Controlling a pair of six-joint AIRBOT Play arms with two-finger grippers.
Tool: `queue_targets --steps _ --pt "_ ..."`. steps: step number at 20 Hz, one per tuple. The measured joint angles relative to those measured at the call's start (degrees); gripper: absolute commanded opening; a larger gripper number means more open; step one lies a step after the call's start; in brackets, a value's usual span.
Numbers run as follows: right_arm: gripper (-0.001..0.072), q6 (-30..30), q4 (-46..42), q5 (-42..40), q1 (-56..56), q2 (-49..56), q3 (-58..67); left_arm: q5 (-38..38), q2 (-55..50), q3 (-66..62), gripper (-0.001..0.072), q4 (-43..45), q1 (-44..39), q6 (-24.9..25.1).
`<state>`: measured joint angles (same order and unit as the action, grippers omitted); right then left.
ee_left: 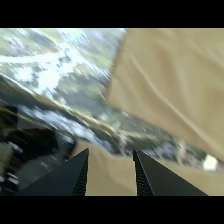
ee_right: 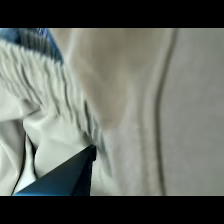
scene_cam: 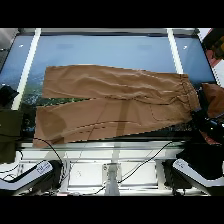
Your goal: Fold the clothes and pants, and hang the long-sleeved shirts on hangers.
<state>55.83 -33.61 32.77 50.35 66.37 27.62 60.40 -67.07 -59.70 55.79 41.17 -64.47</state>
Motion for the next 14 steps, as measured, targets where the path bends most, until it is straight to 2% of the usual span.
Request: queue_targets --steps 2,4,5,6,8,14 --pt "0.0415 -0.15 0.59 -1.18 0.0 0.5 0.02 0.68 3.32 3.74 0.0374 -1.11 0.07 0.35" --pt "0.0412 -0.24 1.84 -1.18 0.0 1.68 0.04 0.83 6.75 7.34 0.0531 -2.21 0.07 0.44" --pt "0.0367 -0.33 2.27 -0.96 0.0 2.25 0.02 1.05 8.2 8.81 0.0553 -2.54 0.07 0.46" --pt "0.021 -0.39 2.84 -0.7 0.0 2.73 0.04 1.62 9.57 10.08 0.0553 -2.73 0.07 0.44" --pt "0.004 -0.42 3.54 -0.22 0.0 3.21 0.13 3.85 11.45 11.69 0.0552 -3.17 0.11 0.02" --pt "0.003 -0.9 4.66 0.26 0.0 3.58 0.22 9.05 14.99 17.49 0.0537 -3.74 0.02 -4.7"
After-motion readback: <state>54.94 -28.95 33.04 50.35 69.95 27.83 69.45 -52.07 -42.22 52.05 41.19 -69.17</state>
